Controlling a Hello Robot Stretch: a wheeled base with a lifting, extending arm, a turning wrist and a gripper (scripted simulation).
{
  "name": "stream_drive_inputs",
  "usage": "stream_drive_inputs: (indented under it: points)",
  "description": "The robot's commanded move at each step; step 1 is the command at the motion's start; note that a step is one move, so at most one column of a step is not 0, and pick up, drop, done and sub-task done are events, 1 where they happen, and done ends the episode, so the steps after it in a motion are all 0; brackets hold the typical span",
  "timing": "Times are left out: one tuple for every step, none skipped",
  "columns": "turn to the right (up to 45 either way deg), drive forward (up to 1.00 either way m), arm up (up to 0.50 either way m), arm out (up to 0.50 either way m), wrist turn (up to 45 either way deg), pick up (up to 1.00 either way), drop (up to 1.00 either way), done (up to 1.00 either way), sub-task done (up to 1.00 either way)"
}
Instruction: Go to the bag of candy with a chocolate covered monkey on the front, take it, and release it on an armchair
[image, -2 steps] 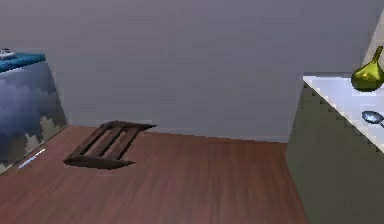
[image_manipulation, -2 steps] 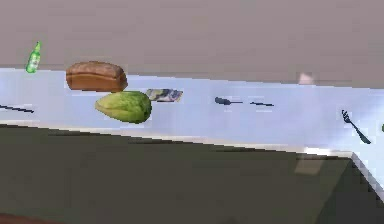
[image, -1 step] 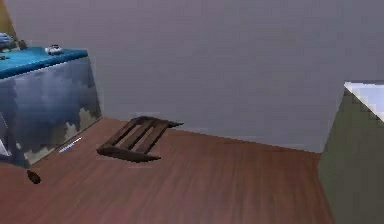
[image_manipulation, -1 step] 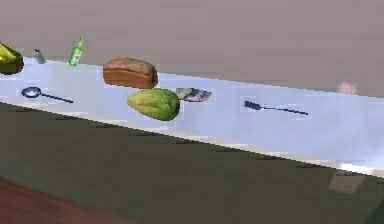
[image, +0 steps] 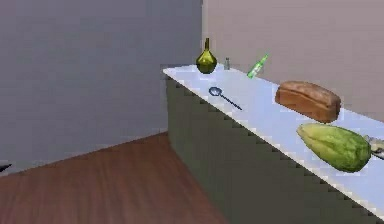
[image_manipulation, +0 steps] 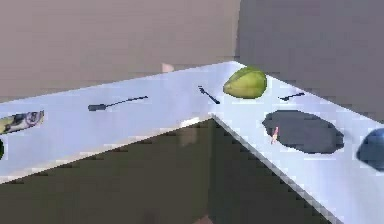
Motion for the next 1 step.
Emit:
stream_drive_inputs:
  points:
    - [45.0,0.00,0.00,0.00,0.0,0.00,0.00,0.00,0.00]
